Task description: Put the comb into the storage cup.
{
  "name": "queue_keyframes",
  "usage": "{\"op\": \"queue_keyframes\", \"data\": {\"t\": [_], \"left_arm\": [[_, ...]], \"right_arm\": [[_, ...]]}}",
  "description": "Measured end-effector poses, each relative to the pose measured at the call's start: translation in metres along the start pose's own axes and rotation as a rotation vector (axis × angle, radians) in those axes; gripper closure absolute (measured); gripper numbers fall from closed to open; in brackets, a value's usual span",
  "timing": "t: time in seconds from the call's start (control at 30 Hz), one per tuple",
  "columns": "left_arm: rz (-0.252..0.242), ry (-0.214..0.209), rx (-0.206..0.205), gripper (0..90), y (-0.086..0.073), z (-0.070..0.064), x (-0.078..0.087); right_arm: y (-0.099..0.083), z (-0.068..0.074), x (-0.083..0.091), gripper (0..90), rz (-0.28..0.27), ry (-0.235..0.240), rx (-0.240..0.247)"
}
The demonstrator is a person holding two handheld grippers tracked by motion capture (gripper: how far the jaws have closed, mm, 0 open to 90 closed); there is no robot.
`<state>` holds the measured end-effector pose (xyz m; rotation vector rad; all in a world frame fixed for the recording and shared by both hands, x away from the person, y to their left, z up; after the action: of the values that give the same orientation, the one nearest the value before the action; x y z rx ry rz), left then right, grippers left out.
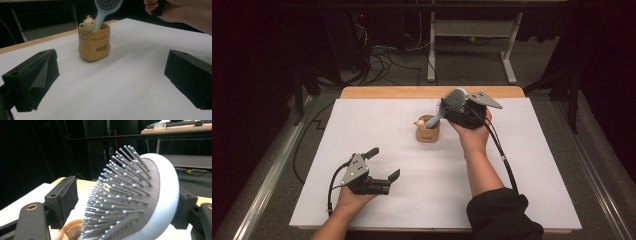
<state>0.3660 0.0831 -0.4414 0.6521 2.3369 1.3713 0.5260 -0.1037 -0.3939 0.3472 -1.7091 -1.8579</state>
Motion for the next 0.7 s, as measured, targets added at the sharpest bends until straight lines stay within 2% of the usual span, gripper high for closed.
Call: {"op": "queue_keyframes", "data": {"t": [0.33, 0.7], "left_arm": [[-0.018, -0.002, 0.029, 0.7, 0.0056, 0.003, 0.0017], [-0.02, -0.001, 0.024, 0.7, 0.0059, 0.0045, 0.0018]], "right_arm": [[-0.0042, -0.0014, -0.0013, 15.1, 0.028, -0.004, 0.01], [-0.0048, -0.0048, 0.0015, 12.8, 0.038, 0.0, 0.011]]}}
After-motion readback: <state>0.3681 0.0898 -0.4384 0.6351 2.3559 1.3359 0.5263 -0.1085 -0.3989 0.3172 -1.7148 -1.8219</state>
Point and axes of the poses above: each handheld gripper's, and its own axes: x roughly backward along the jaws, y roughly out of its top, z roughly to its left, the point moved 9 cm from there along -x, roughly forward along the jaws, and after that the axes turned 8 degrees about y, right-handed, at the moved point
